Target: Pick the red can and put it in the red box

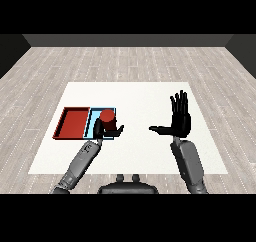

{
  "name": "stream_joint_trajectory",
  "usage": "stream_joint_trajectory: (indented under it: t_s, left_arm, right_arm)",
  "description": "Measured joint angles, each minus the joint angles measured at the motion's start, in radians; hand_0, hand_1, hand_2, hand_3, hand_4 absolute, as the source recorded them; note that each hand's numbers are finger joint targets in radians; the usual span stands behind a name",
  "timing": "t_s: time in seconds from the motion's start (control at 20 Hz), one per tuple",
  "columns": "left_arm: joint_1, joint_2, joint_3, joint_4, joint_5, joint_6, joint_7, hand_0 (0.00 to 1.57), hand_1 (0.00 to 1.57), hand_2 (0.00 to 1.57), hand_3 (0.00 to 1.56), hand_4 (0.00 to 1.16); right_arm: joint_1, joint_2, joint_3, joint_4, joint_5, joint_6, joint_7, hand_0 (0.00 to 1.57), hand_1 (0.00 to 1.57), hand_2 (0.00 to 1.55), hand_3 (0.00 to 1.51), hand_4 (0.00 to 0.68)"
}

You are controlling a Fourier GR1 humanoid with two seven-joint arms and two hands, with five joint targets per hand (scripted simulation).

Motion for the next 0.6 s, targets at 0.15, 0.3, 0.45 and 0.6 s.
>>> stream_joint_trajectory:
  t_s: [0.15,0.3,0.45,0.6]
  left_arm:
    - [0.002,0.042,0.018,-0.038,-0.038,0.009,0.049,1.57,1.57,1.55,1.44,1.12]
    - [0.006,0.091,0.064,-0.048,-0.046,-0.006,0.065,1.57,1.57,1.56,1.42,1.12]
    - [-0.016,0.139,0.106,-0.046,-0.070,-0.015,0.105,1.57,1.57,1.55,1.44,1.13]
    - [-0.058,0.193,0.154,0.011,-0.093,-0.036,0.139,1.42,1.42,1.45,1.39,1.11]
  right_arm:
    - [0.067,-0.020,-0.026,0.017,-0.005,0.037,-0.030,0.00,0.00,0.00,0.00,0.000]
    - [0.122,-0.043,-0.046,0.047,0.007,0.056,-0.043,0.00,0.00,0.00,0.00,0.000]
    - [0.186,-0.042,-0.055,0.079,0.004,0.088,-0.078,0.00,0.00,0.00,0.00,0.000]
    - [0.205,-0.035,-0.061,0.129,0.005,0.107,-0.102,0.00,0.00,0.00,0.00,0.000]
